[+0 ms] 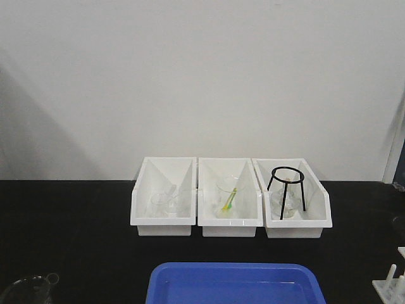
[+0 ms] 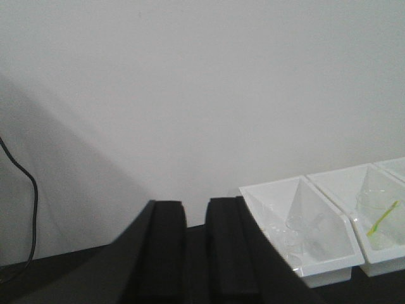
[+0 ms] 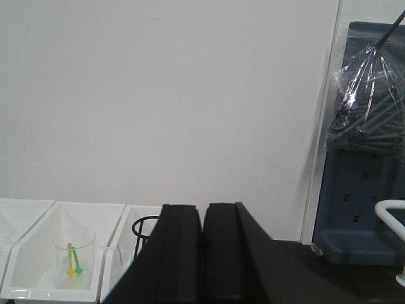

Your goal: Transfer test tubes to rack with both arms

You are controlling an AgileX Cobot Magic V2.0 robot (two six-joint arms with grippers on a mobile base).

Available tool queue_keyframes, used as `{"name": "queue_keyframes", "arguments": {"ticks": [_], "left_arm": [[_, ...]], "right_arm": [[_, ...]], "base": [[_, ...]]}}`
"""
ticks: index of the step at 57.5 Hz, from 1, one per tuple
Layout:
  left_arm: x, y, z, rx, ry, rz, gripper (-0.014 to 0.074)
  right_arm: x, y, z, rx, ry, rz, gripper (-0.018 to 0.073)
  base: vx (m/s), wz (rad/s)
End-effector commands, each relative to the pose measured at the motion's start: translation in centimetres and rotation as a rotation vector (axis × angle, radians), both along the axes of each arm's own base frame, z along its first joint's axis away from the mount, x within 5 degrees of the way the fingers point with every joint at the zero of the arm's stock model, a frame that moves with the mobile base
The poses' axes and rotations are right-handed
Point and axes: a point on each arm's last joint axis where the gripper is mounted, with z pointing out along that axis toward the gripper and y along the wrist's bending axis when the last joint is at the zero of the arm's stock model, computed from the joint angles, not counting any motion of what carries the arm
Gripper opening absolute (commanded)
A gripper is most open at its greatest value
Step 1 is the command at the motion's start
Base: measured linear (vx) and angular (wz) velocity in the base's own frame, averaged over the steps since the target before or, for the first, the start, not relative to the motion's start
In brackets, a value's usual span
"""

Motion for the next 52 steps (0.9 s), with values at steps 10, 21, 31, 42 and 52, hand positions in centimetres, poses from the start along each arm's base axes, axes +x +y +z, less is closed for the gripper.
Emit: {"name": "queue_keyframes", "arguments": {"ticks": [10,21,31,42,52], "left_arm": [[-0.1,0.2,2.1,-0.027,-0.122,0.02,0.0584],[-0.2,0.3,2.5,-0.119,-0.157,0.025,0.0625],[0.1,0.2,1.1,-0.014,-0.094,0.021,0.0596],[0.7,0.1,-4.0,0.177,0.017,0.019,0.0549],[0.3,0.0,-9.4,0.3,0.123,-0.009,0.0517]], "right_arm": [[-0.3,0.1,2.0,-0.013,-0.124,0.003,0.0521],[-0.5,0.1,2.5,-0.015,-0.18,0.005,0.0674],[-0.4,0.1,2.4,-0.015,-0.17,0.005,0.0667],[-0.4,0.1,2.1,-0.022,-0.135,0.003,0.061],[-0.3,0.1,2.0,-0.029,-0.126,0.001,0.0533]], "base": [[0.0,0.0],[0.0,0.0],[0.0,0.0],[0.0,0.0],[0.0,0.0]]}}
